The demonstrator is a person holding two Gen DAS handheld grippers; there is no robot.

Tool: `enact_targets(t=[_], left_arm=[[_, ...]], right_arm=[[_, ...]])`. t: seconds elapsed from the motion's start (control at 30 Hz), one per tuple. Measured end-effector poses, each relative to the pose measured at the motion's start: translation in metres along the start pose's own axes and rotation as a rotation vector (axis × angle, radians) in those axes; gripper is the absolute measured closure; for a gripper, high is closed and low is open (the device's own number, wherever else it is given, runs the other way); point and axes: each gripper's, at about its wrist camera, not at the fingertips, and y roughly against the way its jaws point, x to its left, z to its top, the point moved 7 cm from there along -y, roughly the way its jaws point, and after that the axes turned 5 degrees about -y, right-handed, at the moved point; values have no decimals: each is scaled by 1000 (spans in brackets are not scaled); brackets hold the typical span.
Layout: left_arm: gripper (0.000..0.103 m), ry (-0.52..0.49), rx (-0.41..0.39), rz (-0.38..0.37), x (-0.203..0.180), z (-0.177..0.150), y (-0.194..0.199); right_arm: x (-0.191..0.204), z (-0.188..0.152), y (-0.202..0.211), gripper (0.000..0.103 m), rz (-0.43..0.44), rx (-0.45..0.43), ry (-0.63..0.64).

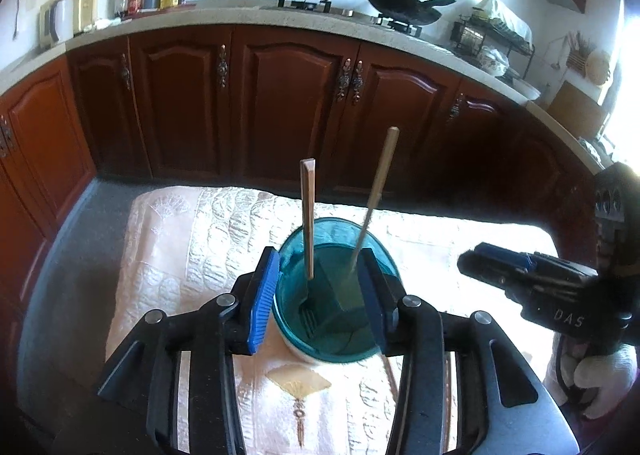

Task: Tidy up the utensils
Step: 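Carry fork and chopstick over the floral cup and open both tools inside, then move both open tools back down to the remaining utensils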

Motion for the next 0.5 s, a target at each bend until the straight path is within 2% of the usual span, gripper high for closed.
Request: enact_targets(t=[0.23, 0.5], left_arm=[[59, -61, -22, -19, -31, -13, 20], [53, -88, 5, -67, -60, -36, 24]], right_arm=[[-16, -34, 32, 62, -42, 9, -13], [-51, -80, 55, 61, -109, 41, -65]])
